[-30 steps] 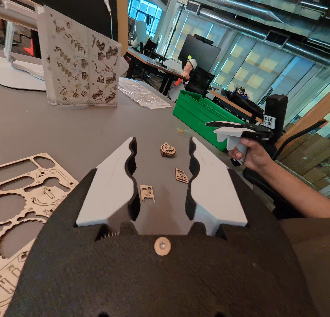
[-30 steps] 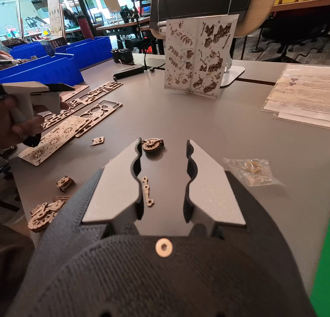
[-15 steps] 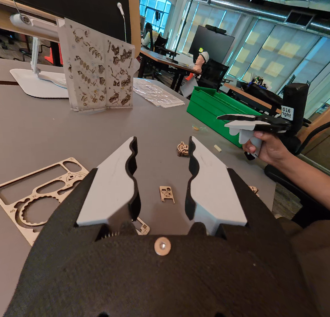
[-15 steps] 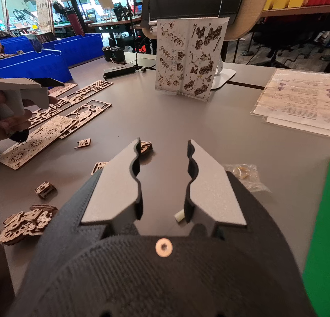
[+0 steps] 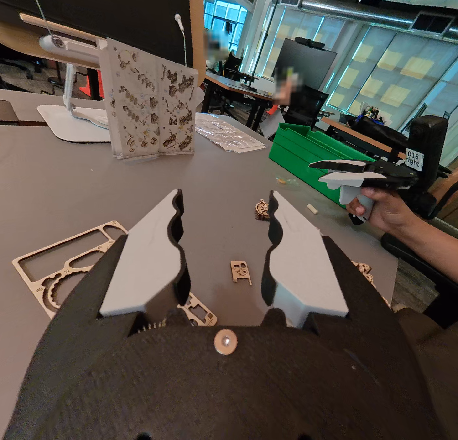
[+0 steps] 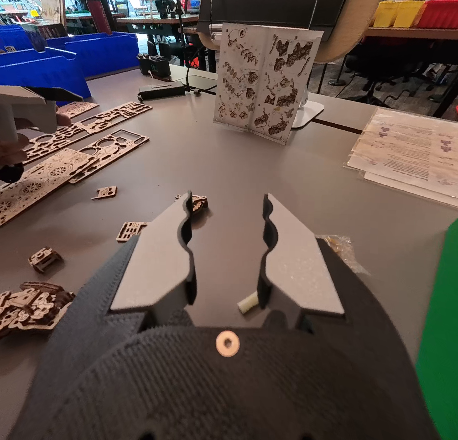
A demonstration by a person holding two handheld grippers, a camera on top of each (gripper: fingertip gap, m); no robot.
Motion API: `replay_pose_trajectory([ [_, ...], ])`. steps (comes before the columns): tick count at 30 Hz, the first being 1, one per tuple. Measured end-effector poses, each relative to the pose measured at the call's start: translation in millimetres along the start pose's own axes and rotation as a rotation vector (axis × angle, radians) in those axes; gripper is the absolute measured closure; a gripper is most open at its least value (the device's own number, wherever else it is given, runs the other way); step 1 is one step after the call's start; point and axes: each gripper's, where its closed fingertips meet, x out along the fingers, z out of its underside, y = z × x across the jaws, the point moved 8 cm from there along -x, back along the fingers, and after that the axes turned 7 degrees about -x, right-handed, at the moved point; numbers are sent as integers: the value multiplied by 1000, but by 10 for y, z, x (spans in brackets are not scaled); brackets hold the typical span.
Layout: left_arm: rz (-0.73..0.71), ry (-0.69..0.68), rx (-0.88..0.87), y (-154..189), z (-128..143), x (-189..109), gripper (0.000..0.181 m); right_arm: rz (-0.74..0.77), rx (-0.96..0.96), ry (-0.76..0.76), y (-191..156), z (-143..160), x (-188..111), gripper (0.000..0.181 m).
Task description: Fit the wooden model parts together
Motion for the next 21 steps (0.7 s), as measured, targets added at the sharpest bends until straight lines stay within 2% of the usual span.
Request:
replay_pose_trajectory([
  [7, 3, 9, -9, -8, -11, -2, 110, 56, -50, 12, -22, -37, 16, 117],
  [21, -40, -56, 82, 44, 76, 88, 104, 103, -83, 22, -17, -70, 15, 114],
])
